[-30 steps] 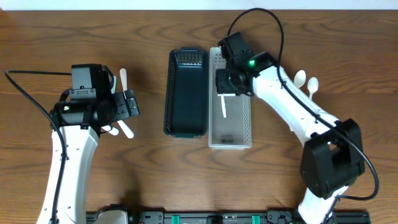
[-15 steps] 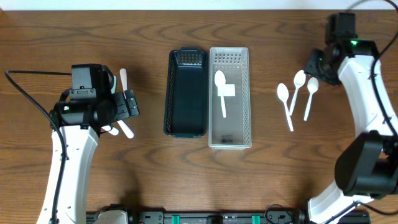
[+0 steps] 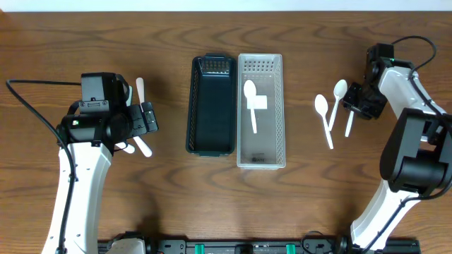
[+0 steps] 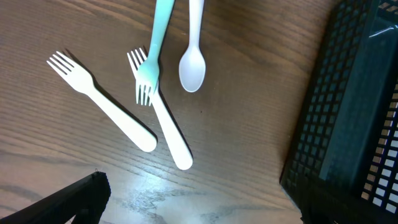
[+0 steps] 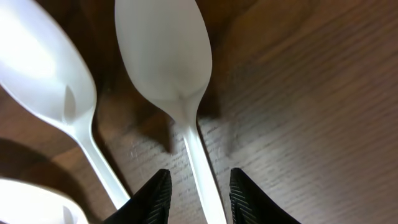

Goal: Pack container
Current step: 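Return the right gripper and grasp a second white spoon, then lower the second spoon into the white mesh tray and release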

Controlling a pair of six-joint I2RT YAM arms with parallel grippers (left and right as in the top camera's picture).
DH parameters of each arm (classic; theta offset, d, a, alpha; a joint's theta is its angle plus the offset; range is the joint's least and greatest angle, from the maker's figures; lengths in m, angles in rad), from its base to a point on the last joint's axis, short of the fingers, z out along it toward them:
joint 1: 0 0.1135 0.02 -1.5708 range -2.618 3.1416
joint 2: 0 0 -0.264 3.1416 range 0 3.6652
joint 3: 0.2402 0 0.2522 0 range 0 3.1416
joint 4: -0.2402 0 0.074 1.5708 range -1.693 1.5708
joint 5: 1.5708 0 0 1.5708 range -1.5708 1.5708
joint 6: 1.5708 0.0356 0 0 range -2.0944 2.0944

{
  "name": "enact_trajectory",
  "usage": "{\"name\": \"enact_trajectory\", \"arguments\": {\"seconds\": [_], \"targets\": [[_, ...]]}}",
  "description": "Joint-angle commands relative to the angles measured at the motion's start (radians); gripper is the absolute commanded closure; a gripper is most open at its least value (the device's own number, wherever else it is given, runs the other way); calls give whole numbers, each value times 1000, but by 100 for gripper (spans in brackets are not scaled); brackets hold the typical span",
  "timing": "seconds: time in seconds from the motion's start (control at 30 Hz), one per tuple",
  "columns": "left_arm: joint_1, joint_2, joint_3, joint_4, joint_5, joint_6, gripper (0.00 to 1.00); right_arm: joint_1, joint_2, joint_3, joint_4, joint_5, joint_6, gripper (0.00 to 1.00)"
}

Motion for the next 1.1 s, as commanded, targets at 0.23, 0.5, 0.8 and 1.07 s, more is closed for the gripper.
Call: {"name": "enact_trajectory", "arguments": {"seconds": [0.23, 0.5, 0.8, 1.07], "targets": [[0, 5, 19, -3, -19, 20, 2, -2, 92, 2, 26, 17, 9, 69], [0, 5, 19, -3, -19, 20, 2, -2, 98, 3, 40, 17, 5, 99], [0, 5, 19, -3, -19, 21, 2, 15, -160, 26, -1, 7, -55, 99], [0, 5, 19, -3, -19, 20, 2, 237, -447, 26, -35, -131, -19, 99]]}}
